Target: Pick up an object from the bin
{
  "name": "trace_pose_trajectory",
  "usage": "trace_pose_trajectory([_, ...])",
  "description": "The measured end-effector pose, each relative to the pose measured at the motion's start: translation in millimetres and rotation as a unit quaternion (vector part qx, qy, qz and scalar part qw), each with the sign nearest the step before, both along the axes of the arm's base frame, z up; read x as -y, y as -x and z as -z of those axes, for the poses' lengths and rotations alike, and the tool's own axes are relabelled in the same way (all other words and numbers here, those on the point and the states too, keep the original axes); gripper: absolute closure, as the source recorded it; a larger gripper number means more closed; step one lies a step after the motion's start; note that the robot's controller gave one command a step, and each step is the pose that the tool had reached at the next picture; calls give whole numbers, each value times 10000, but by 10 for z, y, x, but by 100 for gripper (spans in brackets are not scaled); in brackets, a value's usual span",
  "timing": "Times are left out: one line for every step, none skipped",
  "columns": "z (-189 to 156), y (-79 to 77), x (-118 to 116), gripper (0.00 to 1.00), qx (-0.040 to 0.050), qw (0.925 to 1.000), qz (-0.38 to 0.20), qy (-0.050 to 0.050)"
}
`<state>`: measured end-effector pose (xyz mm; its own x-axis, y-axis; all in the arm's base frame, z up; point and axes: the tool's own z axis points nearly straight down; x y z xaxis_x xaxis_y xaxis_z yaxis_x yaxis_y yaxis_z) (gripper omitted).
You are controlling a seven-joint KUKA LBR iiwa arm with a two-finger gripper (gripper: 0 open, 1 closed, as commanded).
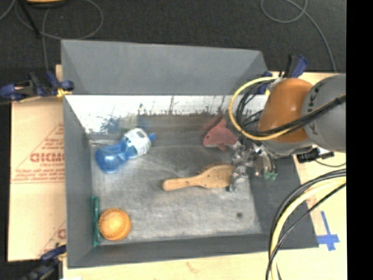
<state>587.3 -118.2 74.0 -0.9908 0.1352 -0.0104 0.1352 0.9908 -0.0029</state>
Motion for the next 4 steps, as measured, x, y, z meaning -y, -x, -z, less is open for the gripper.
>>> trace_pose_trajectory([0, 0, 0, 100, 0, 10000, -1, 1])
trace_pose_trajectory([-21, 11, 0, 100, -19, 10000, -3, -2])
trace_pose_trajectory([-182, 38, -4, 100, -73, 10000, -4, -15])
trace_pose_trajectory([-383, 19, 2, 100, -47, 10000, -6, -12])
